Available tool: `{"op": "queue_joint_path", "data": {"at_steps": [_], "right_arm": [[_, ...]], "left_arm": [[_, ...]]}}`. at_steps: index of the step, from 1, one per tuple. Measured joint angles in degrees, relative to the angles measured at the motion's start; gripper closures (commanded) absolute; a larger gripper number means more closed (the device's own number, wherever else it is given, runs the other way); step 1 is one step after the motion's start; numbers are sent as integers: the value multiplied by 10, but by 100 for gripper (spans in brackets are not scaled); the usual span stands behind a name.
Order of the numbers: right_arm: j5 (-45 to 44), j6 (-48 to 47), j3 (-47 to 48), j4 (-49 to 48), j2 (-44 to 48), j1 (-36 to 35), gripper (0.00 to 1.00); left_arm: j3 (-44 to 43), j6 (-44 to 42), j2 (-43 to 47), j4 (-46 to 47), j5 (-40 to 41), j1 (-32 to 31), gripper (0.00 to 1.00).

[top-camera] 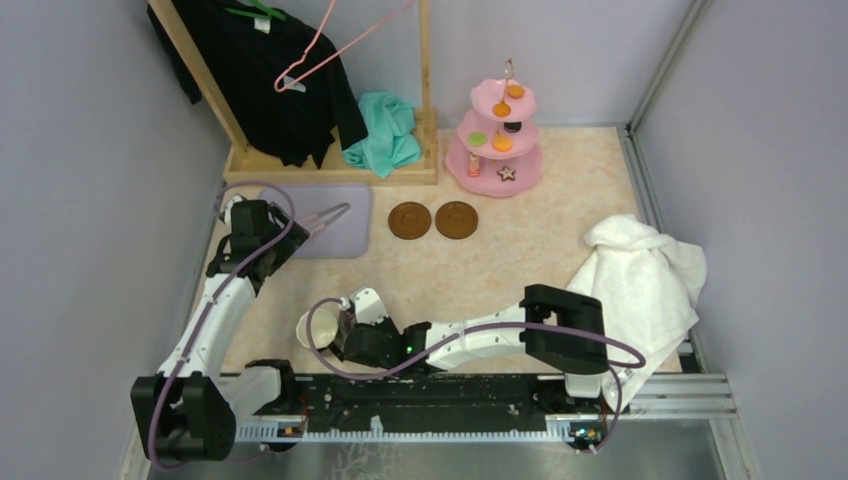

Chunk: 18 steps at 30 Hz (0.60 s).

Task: Serve the afternoon tea
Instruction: Pick up the cup at the center of the board.

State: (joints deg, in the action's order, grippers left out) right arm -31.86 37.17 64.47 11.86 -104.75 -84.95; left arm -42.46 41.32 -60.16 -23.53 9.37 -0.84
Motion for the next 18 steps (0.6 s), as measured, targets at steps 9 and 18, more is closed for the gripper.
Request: {"op": "queue_joint_path", "data": {"at_steps": [9, 18], "right_arm": [[-5, -6, -22, -20, 12, 0, 100], [-14, -7, -46, 40, 62, 7, 100]], "left_arm": [[0, 3, -2, 0, 0, 1, 14], [0, 7, -5, 0, 0, 2, 15]]}}
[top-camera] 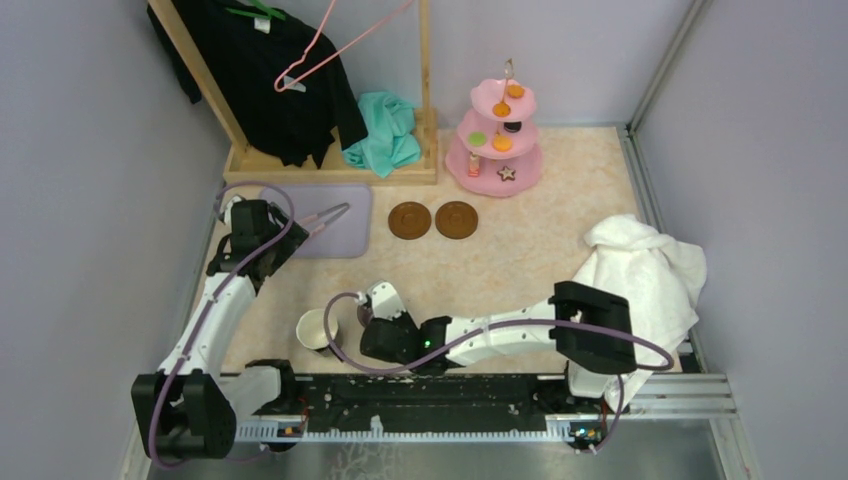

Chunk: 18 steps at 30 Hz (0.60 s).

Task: Serve the afternoon tea
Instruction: Pick up the cup at the center of the board, then place the cup on the coaster.

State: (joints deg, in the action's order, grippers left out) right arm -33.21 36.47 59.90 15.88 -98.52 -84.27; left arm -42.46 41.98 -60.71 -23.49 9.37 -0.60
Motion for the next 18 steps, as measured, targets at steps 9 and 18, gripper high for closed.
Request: {"op": "queue_joint_path", "data": {"at_steps": [9, 18], "right_arm": [[-21, -15, -18, 39, 96, 60, 100], [-15, -85, -29, 43, 136, 230, 100]], "left_arm": [[0, 1, -7, 2, 0, 0, 15], [0, 7, -22, 14, -6, 0, 15]]}}
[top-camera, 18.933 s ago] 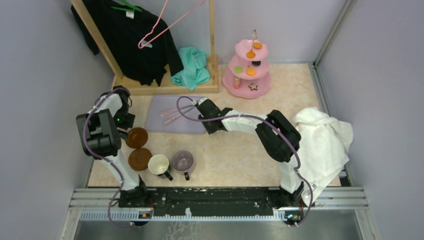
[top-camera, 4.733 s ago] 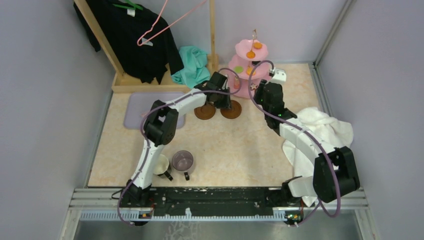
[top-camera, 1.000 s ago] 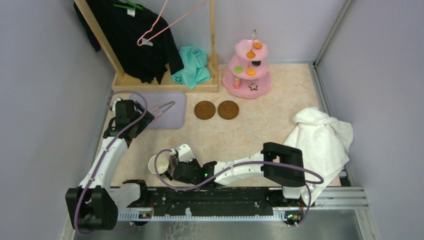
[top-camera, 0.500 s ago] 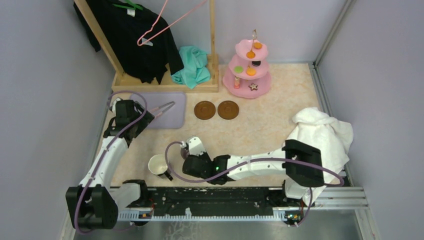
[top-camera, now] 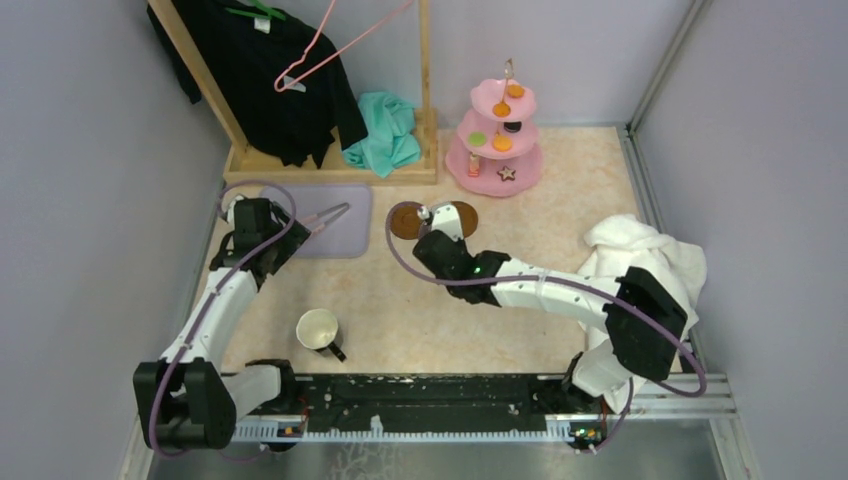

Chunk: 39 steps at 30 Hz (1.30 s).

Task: Serve the afternoon tea
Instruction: Place the cup on the coaster.

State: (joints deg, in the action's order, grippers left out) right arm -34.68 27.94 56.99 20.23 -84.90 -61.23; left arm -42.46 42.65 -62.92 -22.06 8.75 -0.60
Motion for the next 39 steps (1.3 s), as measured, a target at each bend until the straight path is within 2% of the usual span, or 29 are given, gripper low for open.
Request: {"op": "queue_joint_path", "data": {"at_steps": [8, 17, 28, 39], "right_arm": [[27, -69, 49, -11, -47, 117, 100], [67, -116, 127, -22, -130, 195, 100], [102, -132, 167, -31, -191, 222, 100], [124, -129, 167, -34, -204, 236, 100]], "left_arm": [[0, 6, -16, 5, -1, 0, 15], [-10, 13, -19, 8, -9, 0, 14], [-17, 13, -22, 11, -16, 0, 14], [-18, 12, -22, 11, -17, 0, 14]]}}
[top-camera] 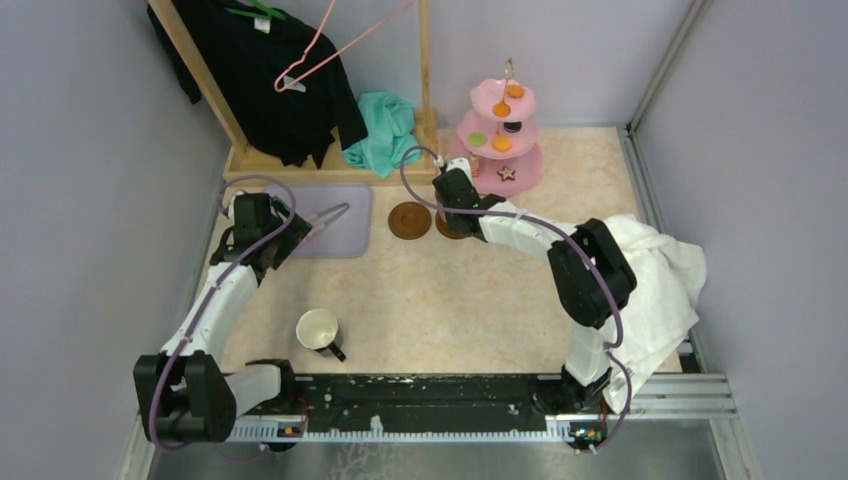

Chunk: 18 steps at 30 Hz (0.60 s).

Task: Serve the afternoon tea
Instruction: Place the cup on the coaster.

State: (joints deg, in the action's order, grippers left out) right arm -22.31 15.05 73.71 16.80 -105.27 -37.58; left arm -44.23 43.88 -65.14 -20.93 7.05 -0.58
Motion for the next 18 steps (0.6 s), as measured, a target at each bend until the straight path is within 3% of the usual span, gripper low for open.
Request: {"op": "queue_joint_path", "data": {"at_steps": [18], "right_arm": [[23, 17, -2, -12, -4, 6, 100]], "left_arm": [[0, 0, -4, 0, -5, 0, 14]]}}
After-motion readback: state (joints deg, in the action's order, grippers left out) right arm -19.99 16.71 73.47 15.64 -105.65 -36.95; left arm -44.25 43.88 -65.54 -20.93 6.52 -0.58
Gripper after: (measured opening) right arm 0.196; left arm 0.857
